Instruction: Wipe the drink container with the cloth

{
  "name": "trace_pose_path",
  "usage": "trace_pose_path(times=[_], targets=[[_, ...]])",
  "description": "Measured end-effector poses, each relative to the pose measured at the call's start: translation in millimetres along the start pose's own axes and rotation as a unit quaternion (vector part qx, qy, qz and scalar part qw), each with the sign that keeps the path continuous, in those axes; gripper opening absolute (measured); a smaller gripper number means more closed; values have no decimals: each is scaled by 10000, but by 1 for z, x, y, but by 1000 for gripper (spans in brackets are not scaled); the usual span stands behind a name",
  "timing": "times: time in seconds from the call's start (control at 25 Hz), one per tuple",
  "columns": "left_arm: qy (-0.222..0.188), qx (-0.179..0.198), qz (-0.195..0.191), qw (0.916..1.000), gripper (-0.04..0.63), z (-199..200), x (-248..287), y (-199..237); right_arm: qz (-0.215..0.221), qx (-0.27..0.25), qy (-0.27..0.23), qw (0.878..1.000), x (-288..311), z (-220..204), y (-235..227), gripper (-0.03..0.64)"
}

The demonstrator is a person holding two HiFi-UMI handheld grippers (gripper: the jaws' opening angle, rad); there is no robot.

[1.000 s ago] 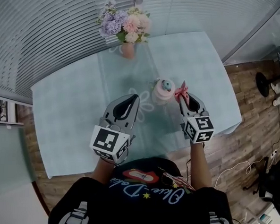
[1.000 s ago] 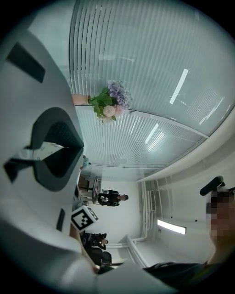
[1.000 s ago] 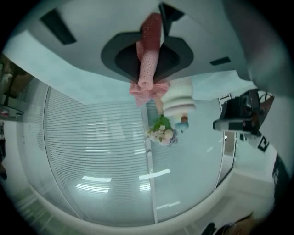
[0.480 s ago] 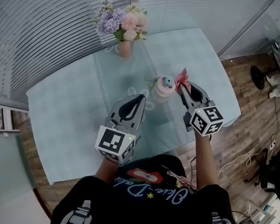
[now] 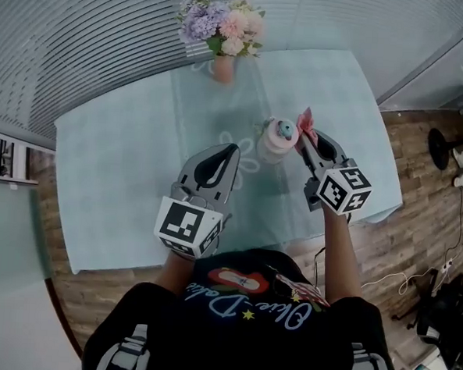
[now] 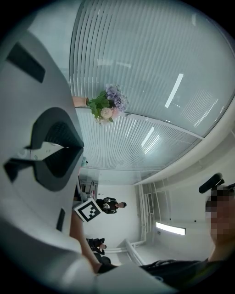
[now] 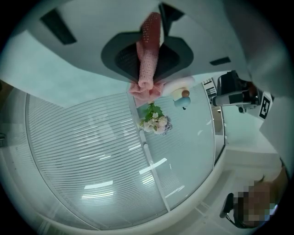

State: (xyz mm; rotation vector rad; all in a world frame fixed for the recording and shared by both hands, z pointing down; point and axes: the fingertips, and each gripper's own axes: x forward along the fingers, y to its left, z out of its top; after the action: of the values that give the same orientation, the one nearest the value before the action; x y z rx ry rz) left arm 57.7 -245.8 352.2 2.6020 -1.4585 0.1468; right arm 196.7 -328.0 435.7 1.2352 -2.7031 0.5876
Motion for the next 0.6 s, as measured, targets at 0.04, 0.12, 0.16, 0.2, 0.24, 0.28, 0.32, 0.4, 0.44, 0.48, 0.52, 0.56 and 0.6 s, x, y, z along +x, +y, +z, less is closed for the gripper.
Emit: trace_pose_path(times=[0.04,0.12,0.16,0.2,0.24,0.28,0.32,0.4,0.44,0.48,0.52,0.56,0.6], targets=[[-6,3,75,10000,5,1,0,0,54,23,36,10000,3,-2,-1,61],[-30,24,200,9998,5,2,-2,-3,118,89,109,9998,6,-8,-4,60],[-38,31,263,9996,5,2,-3,-4,141,118,150,9997,8,-11,-6,58],[-38,35,334,9994,5,3,-4,-4,168,139,193,9996,9,-14,-7,58],[-32,42,409,9991,5,3,-5,-4,197,158,235,9994,11,-17,-8,57],[-26,51,480,9988,5,3,-6,-4,221,185,270,9992,13,-20,-10,55],[-24,60,542,9985,5,4,-6,-3,236,228,295,9990,15,-22,-11,55],[-29,69,644,9979,5,5,-7,-2,262,354,331,9985,18,-28,-15,54],[-31,71,696,9975,5,5,-7,-1,281,415,359,9981,20,-31,-16,52],[-30,72,752,9971,5,5,-8,0,302,460,402,9977,22,-34,-18,51],[-31,71,812,9967,5,5,-9,0,320,481,459,9973,24,-37,-19,49],[-34,66,869,9962,5,5,-10,1,330,477,522,9969,26,-41,-20,49],[-37,59,921,9957,5,5,-11,1,334,457,585,9967,28,-44,-21,49]])
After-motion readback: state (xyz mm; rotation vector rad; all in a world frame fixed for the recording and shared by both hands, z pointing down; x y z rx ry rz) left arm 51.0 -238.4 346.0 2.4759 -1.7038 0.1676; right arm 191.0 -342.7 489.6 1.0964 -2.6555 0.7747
